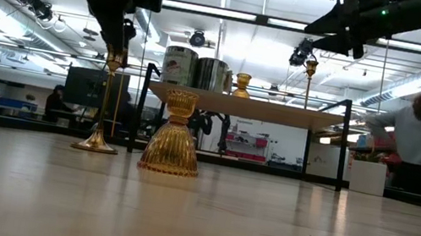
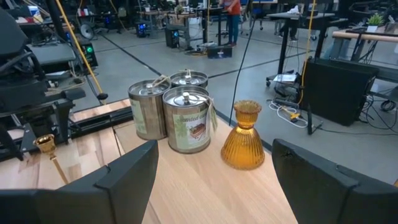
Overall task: Pick & Place candle stick holders
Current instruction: Put the top gold candle holder on the shelf aligned with the other gold candle holder
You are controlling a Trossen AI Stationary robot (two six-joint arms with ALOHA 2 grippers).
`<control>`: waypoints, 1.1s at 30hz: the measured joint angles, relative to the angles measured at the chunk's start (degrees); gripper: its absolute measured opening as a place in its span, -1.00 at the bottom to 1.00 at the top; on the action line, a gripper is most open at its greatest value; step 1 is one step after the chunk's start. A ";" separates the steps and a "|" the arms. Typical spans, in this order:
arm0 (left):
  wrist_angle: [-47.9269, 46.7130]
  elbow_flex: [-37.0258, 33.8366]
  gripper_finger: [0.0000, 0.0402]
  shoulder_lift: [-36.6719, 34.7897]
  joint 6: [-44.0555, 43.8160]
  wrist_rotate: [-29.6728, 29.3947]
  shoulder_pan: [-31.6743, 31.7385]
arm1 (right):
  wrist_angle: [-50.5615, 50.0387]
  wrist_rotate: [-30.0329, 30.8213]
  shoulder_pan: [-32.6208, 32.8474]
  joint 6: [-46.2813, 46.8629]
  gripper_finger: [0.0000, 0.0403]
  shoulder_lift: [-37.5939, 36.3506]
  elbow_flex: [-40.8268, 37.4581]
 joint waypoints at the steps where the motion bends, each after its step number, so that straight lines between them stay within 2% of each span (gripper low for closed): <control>1: 0.30 0.00 0.61 0.14 -0.02 -0.13 -0.17 | -0.01 0.00 0.00 0.00 0.58 0.00 0.00; 18: -1.65 0.00 0.05 0.17 -0.63 -0.08 -0.29 | 0.05 0.00 0.00 0.35 0.58 0.00 0.00; 33: -1.02 0.00 -0.20 0.17 -0.65 -0.06 -0.29 | 0.05 0.00 0.02 0.33 0.58 0.00 0.00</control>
